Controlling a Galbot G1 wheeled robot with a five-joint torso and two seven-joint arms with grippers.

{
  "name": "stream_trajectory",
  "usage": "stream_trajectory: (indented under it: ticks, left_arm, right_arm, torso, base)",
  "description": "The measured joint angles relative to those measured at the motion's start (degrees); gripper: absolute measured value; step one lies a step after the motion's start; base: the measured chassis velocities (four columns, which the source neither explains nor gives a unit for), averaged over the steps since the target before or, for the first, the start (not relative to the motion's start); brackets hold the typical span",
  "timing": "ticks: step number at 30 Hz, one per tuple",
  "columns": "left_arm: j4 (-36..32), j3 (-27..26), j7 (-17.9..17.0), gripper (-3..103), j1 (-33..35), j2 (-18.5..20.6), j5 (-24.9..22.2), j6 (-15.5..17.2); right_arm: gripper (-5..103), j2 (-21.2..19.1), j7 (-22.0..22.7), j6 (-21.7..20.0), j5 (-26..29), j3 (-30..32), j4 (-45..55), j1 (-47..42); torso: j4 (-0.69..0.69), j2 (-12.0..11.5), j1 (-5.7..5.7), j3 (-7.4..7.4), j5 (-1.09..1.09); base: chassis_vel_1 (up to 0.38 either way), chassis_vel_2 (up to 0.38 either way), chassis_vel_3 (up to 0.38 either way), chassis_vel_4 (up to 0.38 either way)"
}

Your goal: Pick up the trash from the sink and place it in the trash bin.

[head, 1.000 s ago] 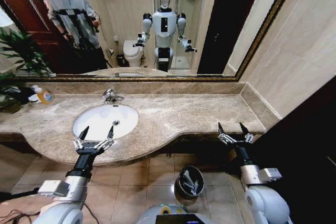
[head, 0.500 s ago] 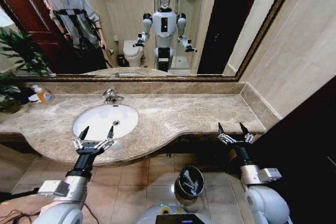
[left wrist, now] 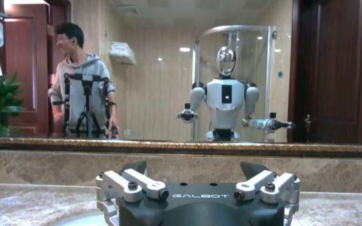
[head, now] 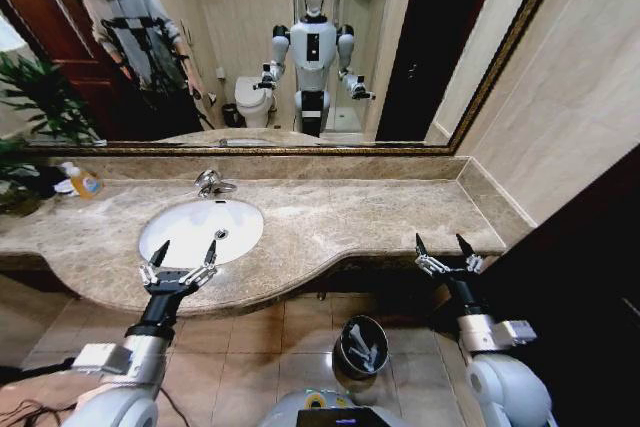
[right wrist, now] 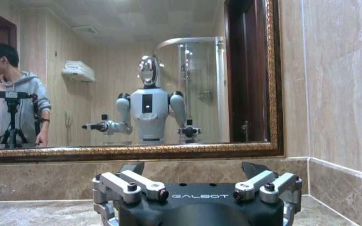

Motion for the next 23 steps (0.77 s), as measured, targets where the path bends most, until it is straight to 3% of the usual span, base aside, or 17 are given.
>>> stream_trajectory:
  ticks: [23]
  left_arm:
    - [0.0, 0.0, 0.0, 100, 0.0, 0.0, 0.0, 0.0]
  right_arm:
    - [100, 0.0, 0.0, 0.0, 0.0, 0.0, 0.0, 0.0]
  torso:
    - [0.0, 0.0, 0.0, 0.0, 0.0]
  base:
    - [0.0, 0.0, 0.0, 0.0]
